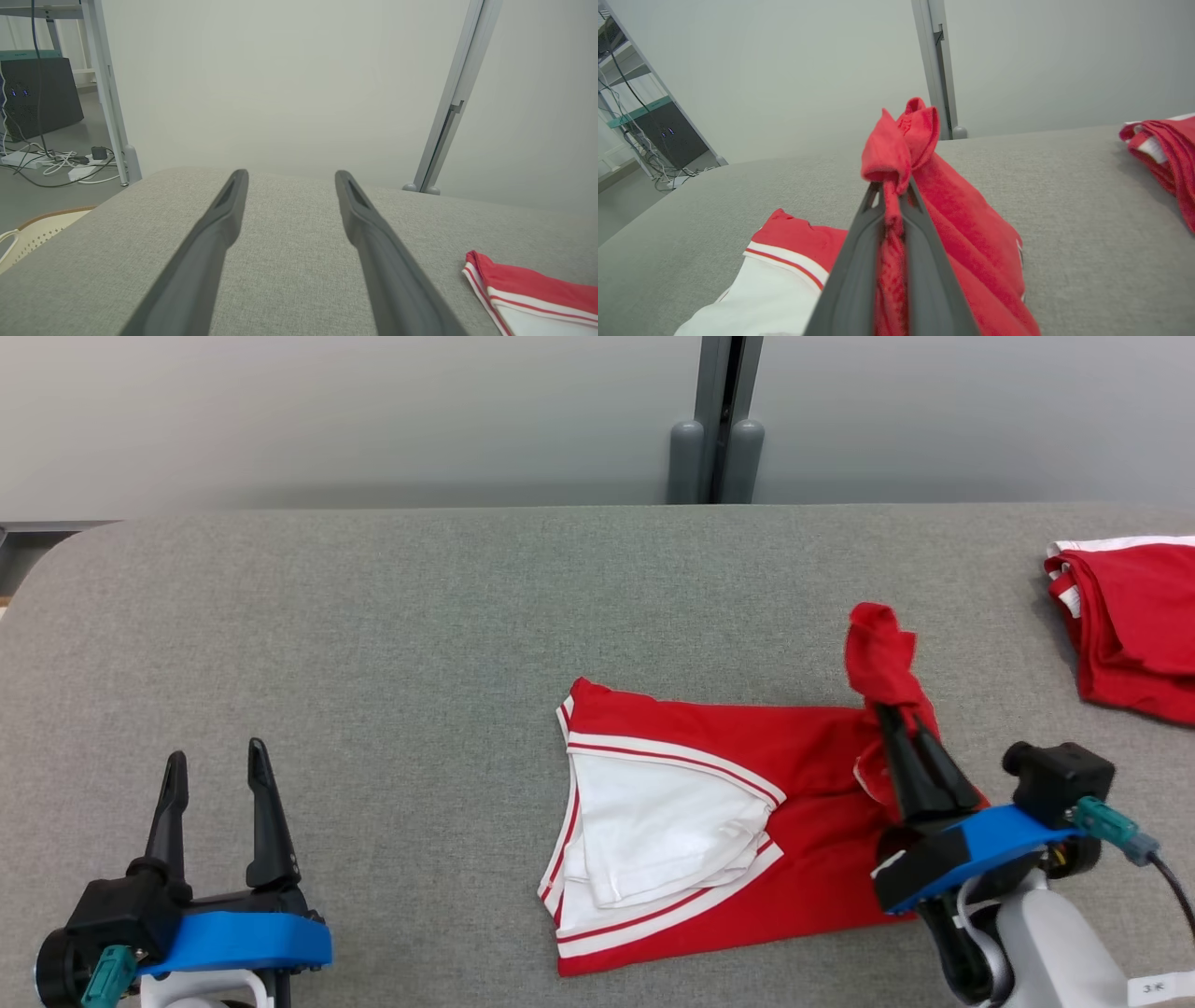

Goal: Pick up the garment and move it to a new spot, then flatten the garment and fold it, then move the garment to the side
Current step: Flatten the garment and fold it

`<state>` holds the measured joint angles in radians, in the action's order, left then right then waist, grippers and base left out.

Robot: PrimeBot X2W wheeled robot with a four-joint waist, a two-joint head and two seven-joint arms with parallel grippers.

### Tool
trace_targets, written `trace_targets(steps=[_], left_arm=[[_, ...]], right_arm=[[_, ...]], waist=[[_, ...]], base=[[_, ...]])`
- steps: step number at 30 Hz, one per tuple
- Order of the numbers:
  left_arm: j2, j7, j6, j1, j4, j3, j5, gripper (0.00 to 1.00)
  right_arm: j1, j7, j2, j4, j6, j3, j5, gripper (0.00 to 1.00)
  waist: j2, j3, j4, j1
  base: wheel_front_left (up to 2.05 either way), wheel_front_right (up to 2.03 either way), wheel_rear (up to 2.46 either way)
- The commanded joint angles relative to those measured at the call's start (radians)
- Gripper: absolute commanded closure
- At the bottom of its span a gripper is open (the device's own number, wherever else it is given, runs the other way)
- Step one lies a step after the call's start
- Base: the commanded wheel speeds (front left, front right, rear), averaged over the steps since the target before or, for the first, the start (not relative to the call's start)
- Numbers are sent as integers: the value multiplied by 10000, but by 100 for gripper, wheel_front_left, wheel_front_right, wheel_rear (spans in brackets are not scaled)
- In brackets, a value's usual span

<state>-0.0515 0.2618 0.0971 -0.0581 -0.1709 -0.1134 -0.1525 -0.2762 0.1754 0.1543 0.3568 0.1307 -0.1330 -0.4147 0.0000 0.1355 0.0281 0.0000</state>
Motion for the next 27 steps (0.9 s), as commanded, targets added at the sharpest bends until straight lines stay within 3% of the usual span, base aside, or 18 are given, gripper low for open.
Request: trace_targets(steps=[1,12,24,25,26,27], left_arm=[[17,39,-43,-23,-31,79,-43,0],[16,41,-4,-480,-176,524,-146,0],[16,41,-66,-871,-312,854,-345,0],[18,41,-81,-883,-311,853,-362,0],[18,41,-83,-887,-303,829,-373,0],[18,41,-83,-873,-289,801,-383,0]], right_arm=[[3,-99,-201,-117,1,-280,50,100],[-1018,-39,-967,365,1,-2293,-270,100],[-1849,195,-1029,1570,1,-3733,-1030,100],[-1899,268,-1028,1654,1,-3799,-1078,69],[-1919,312,-1029,1744,1,-3902,-1154,0],[-1950,386,-1029,1812,1,-3977,-1222,0]], waist=[[0,39,57,0],[0,302,591,0],[0,643,1131,0],[0,660,1135,0],[0,670,1120,0],[0,671,1091,0]], base=[[0,0,0],[0,0,0],[0,0,0],[0,0,0],[0,0,0],[0,0,0]])
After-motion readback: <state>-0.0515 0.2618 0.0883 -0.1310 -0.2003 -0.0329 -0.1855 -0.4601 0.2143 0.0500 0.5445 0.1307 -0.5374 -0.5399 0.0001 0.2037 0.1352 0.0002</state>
